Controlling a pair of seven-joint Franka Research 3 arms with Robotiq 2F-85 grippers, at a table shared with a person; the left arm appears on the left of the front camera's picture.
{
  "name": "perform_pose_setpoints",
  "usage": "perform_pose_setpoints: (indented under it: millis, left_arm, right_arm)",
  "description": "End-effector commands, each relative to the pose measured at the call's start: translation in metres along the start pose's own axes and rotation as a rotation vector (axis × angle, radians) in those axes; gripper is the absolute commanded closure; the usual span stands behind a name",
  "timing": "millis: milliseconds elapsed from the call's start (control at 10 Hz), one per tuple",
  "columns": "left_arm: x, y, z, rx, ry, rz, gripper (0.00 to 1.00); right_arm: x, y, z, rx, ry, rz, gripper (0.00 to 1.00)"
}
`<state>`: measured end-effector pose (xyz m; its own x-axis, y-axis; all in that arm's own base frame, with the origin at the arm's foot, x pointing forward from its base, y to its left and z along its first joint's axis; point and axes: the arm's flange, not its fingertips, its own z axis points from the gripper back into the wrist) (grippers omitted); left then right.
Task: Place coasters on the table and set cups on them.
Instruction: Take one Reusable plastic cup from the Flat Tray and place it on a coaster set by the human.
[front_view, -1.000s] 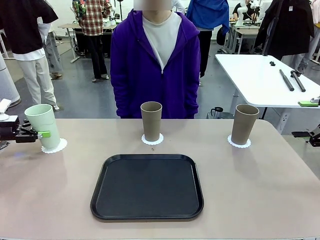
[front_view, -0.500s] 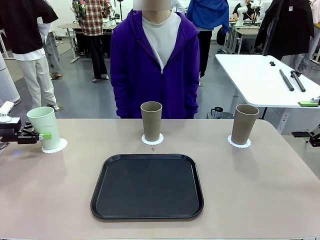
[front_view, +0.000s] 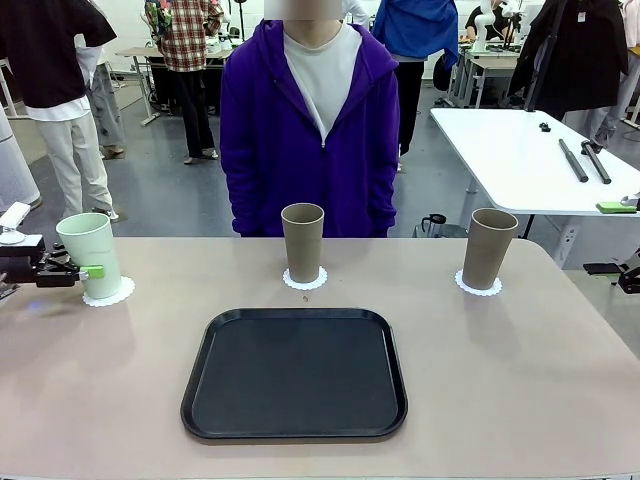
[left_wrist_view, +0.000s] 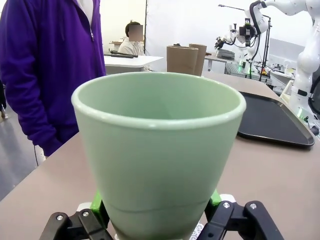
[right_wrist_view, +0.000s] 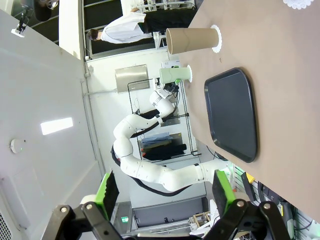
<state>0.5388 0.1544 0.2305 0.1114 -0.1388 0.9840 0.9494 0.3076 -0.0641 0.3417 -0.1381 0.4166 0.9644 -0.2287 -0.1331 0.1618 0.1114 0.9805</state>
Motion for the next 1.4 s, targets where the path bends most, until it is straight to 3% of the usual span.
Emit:
perform_pose_setpoints:
  millis: [0,500,1300]
  left_arm:
    - [0.000,0.005,-0.001,-0.012,-0.007,0.019,0.00]
    - [0.010,0.005,0.010,-0.006,0.002,0.009,0.00]
    - [0.015,-0.003,0.027,-0.045,0.266,0.032,0.00]
  right_arm:
    - [0.001,0.001,0.001,0.006,0.005,0.003,0.00]
    - [0.001,0.001,0.001,0.006,0.005,0.003,0.00]
    - [0.001,0.001,0.001,0.006,0.005,0.003,0.00]
